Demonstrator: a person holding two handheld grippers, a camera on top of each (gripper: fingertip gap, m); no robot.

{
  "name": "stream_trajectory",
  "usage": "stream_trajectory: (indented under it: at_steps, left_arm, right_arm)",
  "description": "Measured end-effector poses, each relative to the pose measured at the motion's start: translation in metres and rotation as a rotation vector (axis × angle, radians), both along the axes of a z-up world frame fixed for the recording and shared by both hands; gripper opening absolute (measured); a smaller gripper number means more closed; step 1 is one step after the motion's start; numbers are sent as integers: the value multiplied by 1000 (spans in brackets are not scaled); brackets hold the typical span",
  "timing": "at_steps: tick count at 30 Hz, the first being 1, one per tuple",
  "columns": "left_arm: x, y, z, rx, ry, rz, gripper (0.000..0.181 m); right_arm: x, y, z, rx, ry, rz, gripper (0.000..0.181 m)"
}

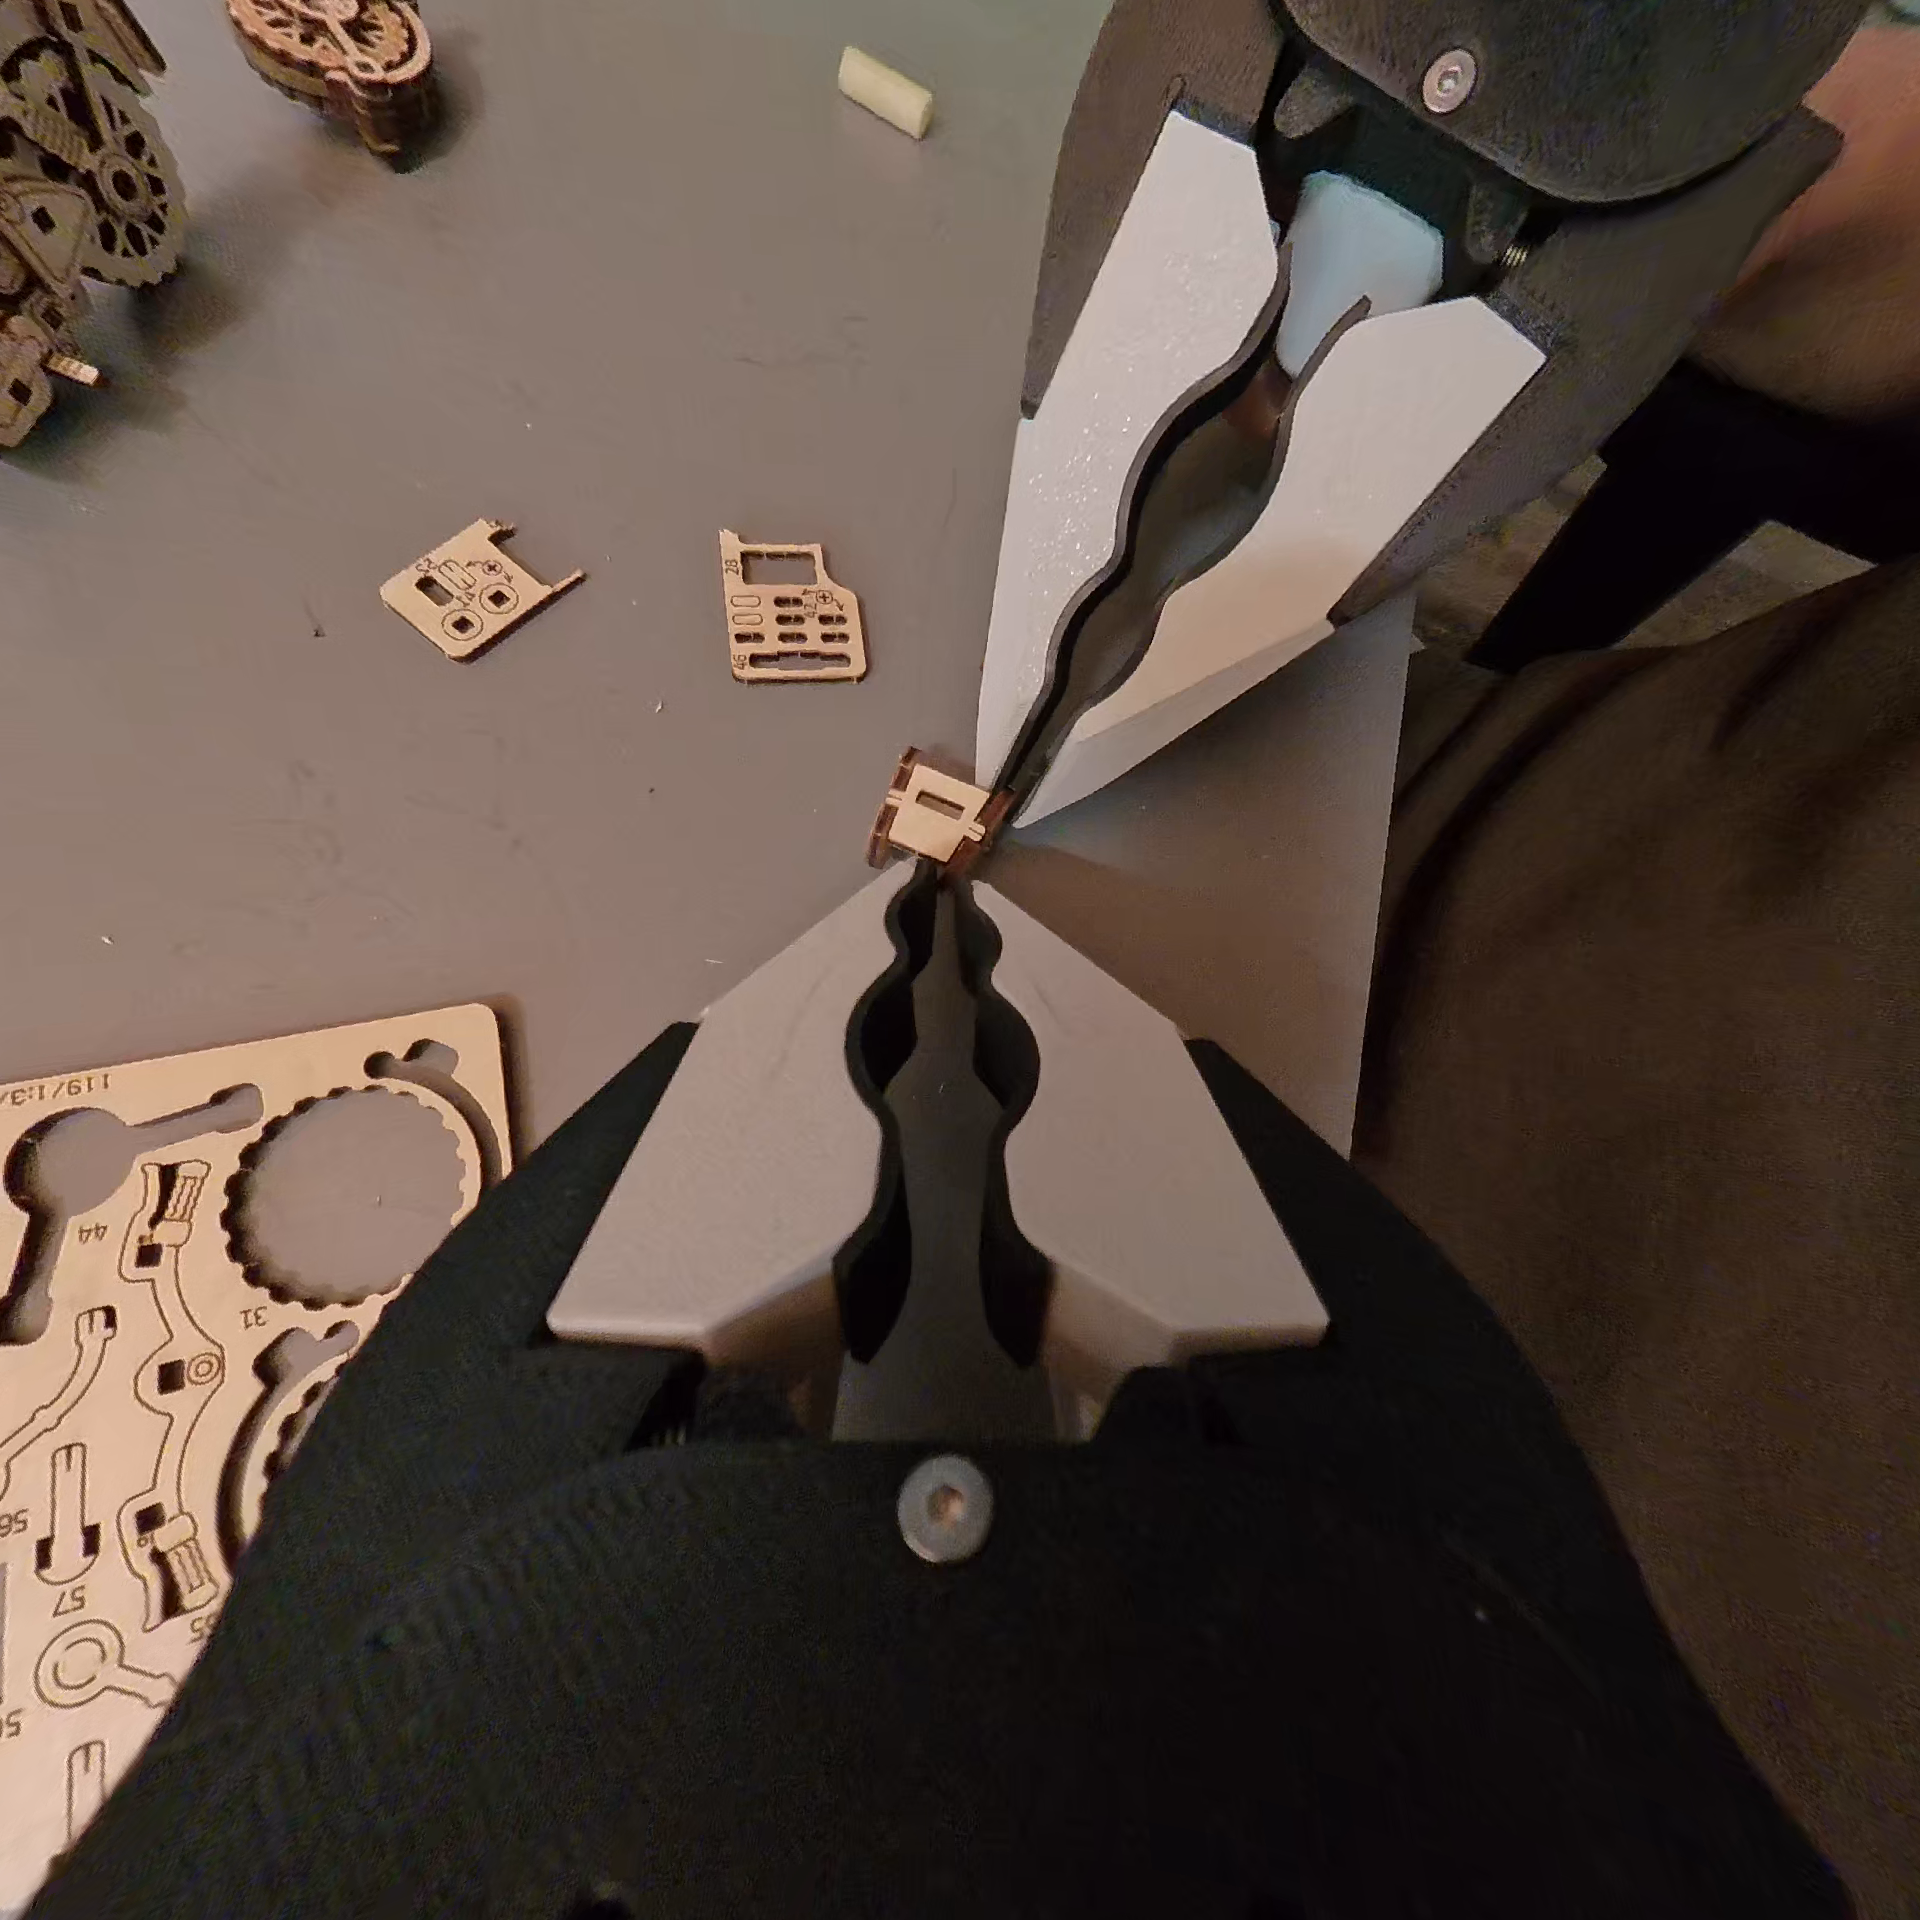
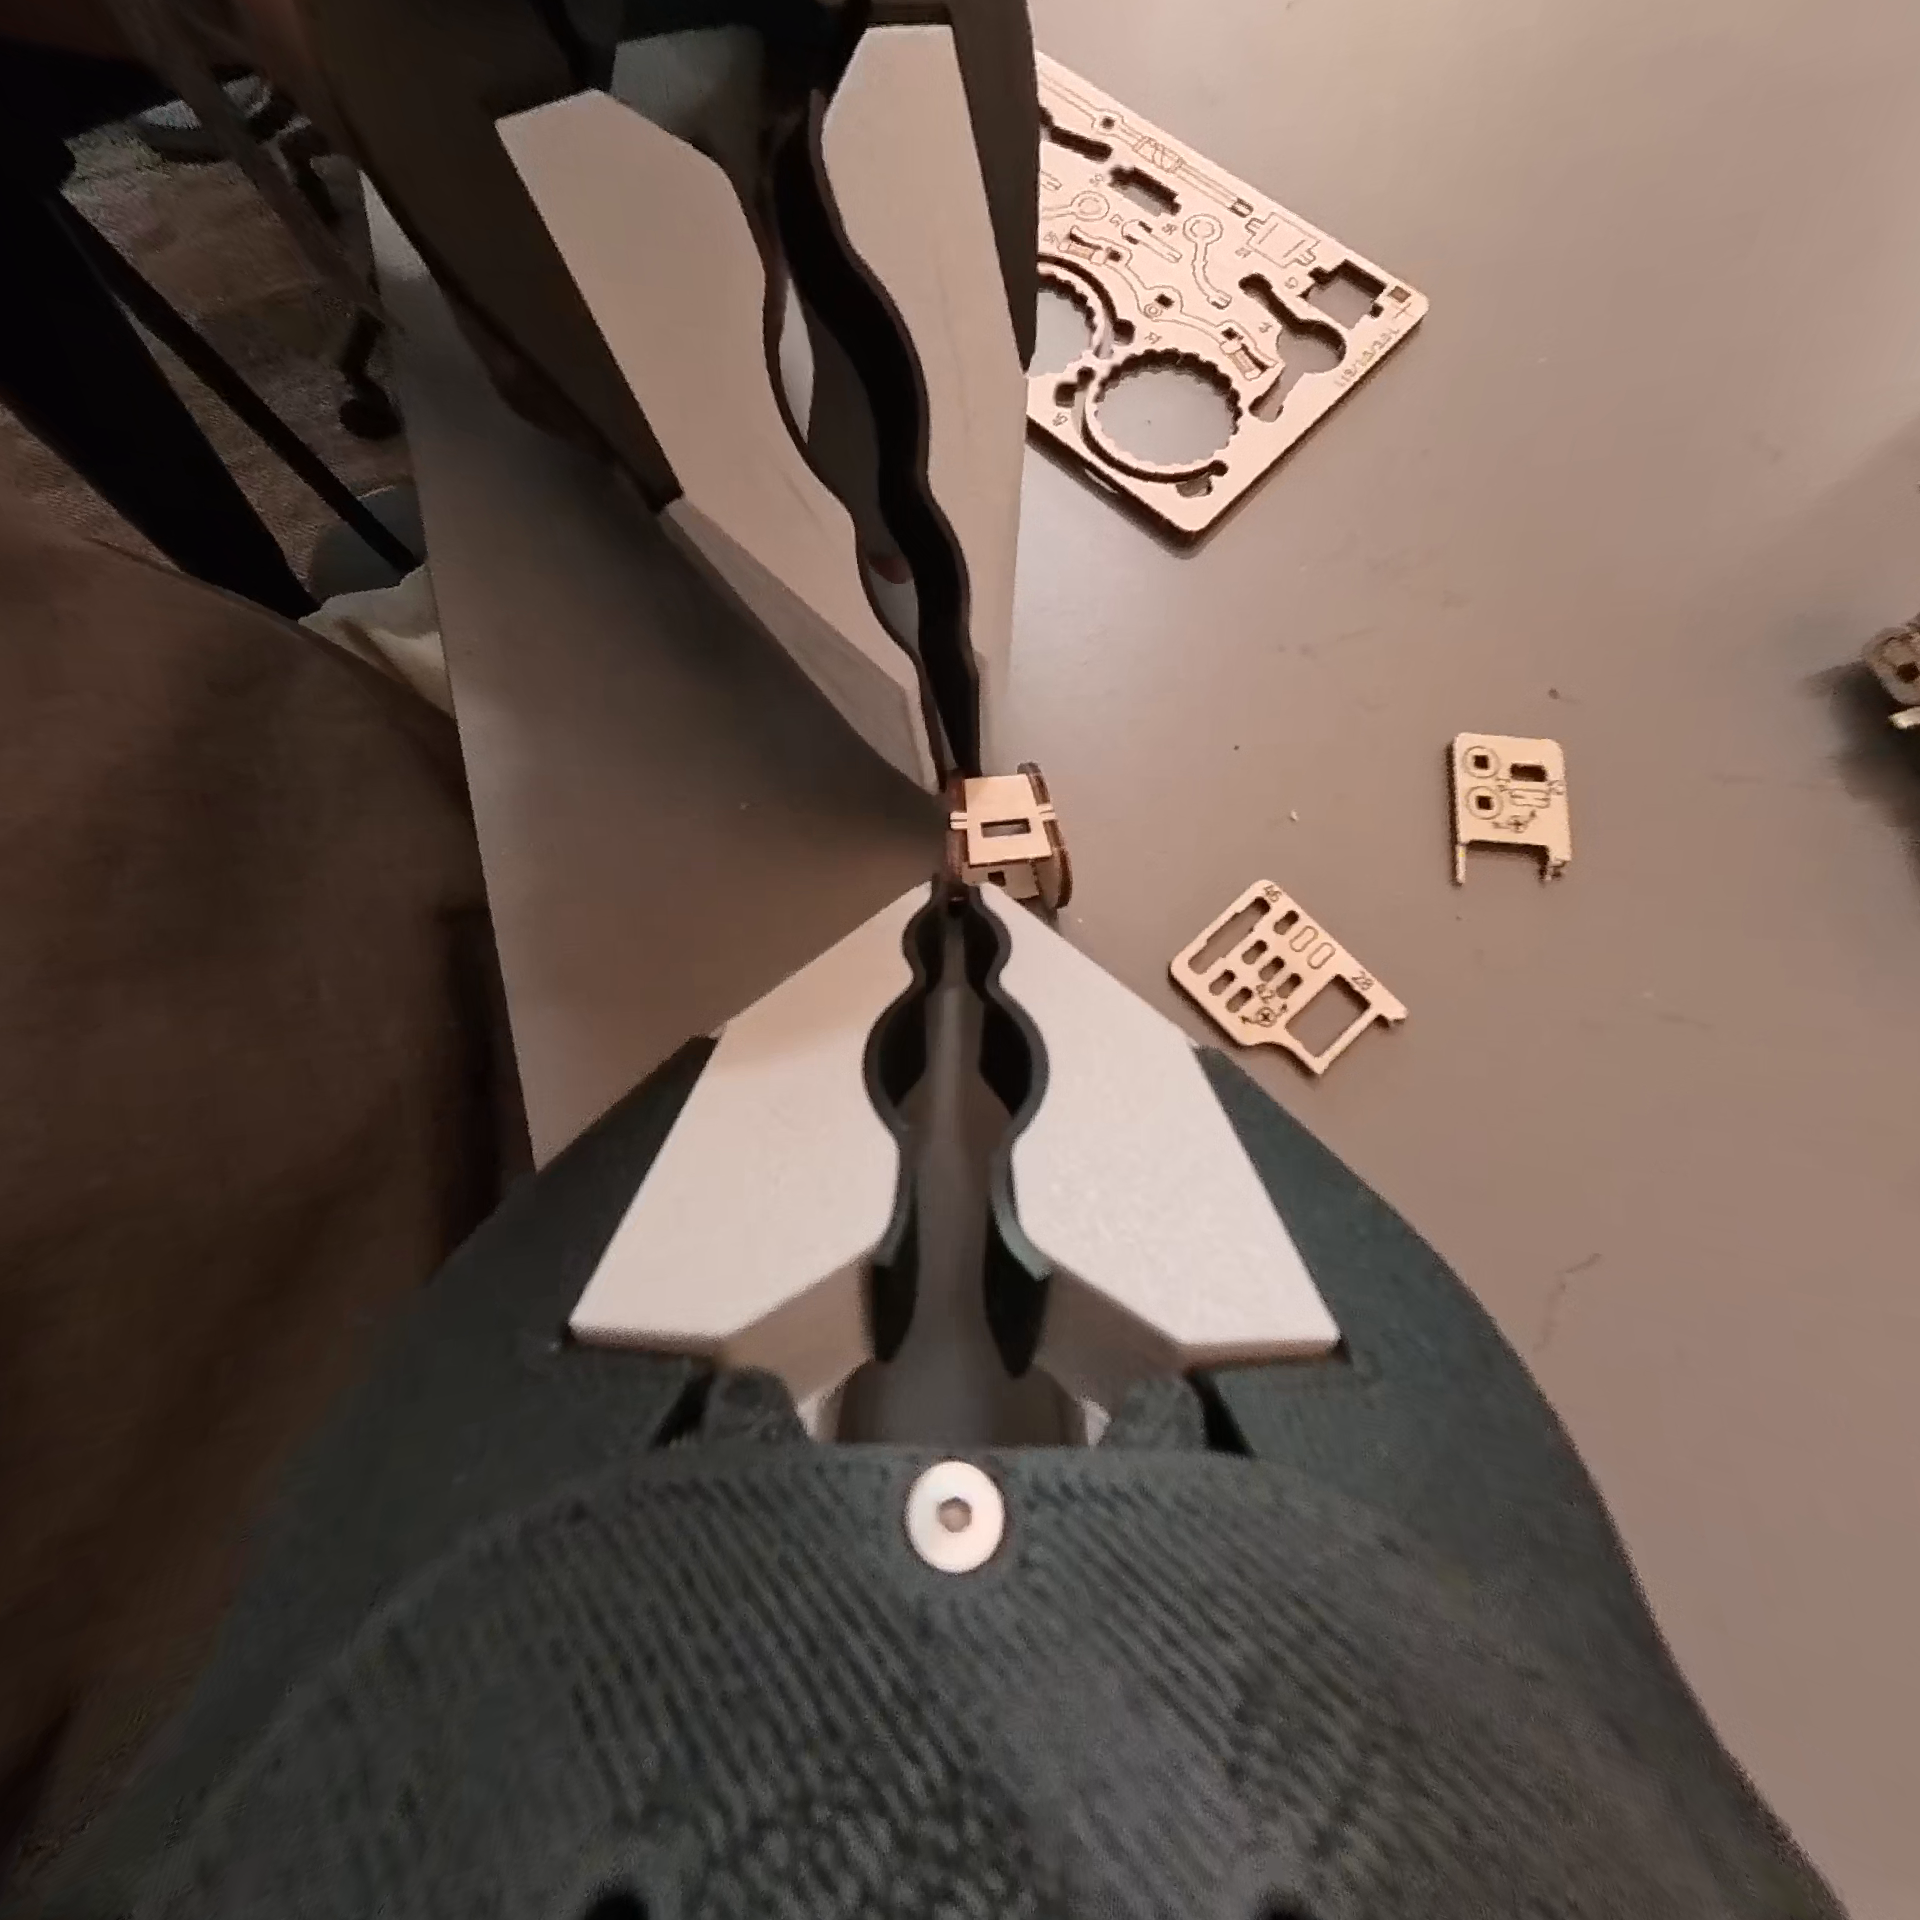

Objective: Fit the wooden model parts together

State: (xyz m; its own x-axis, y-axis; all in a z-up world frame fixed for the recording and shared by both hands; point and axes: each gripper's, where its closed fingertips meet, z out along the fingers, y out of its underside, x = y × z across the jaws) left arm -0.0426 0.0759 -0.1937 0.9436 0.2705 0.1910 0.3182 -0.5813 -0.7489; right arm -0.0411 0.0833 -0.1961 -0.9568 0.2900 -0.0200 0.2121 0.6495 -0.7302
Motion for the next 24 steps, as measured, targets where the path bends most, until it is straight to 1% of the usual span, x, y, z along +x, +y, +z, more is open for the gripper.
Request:
stream_trajectory:
  at_steps: [11, 16, 19, 24]
  left_arm:
    - [-1, -2, 0, -2, -4, 3, 2]
    - [-1, -3, 0, -4, -4, 1, 3]
    - [-3, -5, 0, -6, 2, 4, 8]
    - [-7, -7, 1, 13, 12, 9, 23]
  right_arm:
    - [0, 0, 0, -45, -51, 8, 1]
    - [0, -1, 0, -45, -46, 12, 1]
    - [1, -2, 1, -44, -40, 18, 1]
    - [3, -2, 0, -39, -27, 36, 1]
